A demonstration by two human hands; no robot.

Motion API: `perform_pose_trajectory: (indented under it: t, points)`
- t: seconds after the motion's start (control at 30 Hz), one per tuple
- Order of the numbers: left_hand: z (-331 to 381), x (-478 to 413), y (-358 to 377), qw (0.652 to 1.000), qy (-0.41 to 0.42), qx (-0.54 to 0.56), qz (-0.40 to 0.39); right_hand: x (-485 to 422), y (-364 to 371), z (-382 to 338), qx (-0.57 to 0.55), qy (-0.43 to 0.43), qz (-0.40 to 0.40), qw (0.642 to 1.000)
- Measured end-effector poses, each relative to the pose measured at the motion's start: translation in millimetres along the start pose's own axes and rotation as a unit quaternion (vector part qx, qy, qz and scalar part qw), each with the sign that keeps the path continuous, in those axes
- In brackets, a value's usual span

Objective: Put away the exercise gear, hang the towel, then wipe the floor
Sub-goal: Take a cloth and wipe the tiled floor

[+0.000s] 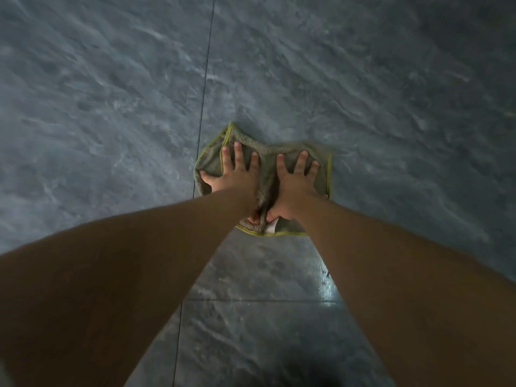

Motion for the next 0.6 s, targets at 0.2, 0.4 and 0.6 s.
perform_pose_trajectory:
  t: [0.2,0.4,0.6]
  points:
    - [10,-19,-23,1.000,0.014,-0.003,0.001,-16,-27,0,0.000,0.003,-0.005,1.000]
    - [22,-33,-42,1.000,0.018,-0.012,-0.002,-33,-46,5,-0.002,0.002,-0.004,1.000]
    - [24,-32,-42,1.000,0.020,-0.020,0.000,-34,-45,7,-0.013,-0.003,-0.002,1.000]
Point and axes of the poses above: each hand's wrist, its own x-axis away from the middle knuckle, its own y-axis out of the palm, z = x × y, the point moved 7 cm from there along -x, towards the middle knuckle, and after that the axes turned 10 degrees about -y, right-handed, at the moved point
